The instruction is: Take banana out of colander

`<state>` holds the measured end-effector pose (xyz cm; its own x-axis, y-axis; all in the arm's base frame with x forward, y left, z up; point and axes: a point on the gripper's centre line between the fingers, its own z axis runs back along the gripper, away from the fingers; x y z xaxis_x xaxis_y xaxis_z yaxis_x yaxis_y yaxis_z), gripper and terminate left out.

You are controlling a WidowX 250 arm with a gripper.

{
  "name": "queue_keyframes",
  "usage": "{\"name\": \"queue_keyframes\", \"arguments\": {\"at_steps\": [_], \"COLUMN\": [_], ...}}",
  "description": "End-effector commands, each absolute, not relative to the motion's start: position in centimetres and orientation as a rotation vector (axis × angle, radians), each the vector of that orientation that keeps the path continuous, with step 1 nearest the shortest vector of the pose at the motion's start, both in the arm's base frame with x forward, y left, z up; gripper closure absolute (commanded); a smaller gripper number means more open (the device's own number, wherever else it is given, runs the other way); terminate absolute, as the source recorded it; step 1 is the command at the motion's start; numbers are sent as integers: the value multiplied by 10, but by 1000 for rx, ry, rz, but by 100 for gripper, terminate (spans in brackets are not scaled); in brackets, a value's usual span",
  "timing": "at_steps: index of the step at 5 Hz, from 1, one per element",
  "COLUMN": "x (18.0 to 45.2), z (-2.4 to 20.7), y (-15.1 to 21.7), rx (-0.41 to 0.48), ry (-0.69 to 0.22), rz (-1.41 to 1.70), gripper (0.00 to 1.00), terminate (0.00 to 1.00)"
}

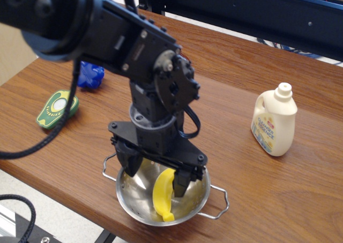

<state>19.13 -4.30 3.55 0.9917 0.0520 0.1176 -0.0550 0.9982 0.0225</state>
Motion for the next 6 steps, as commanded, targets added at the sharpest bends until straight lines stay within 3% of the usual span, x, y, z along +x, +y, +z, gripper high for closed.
{"name": "queue_keyframes", "arguments": {"at_steps": [1, 3, 4, 6], "x": [195, 197, 201, 207], "z": [31, 21, 25, 64], "y": [-45, -51, -54, -57], "rx": [27, 50, 34, -35], "ry": [-119, -90, -95, -125], "rz": [47, 47, 42, 51], "gripper": [0, 0, 100, 100], "terminate": [0, 0, 0, 0]}}
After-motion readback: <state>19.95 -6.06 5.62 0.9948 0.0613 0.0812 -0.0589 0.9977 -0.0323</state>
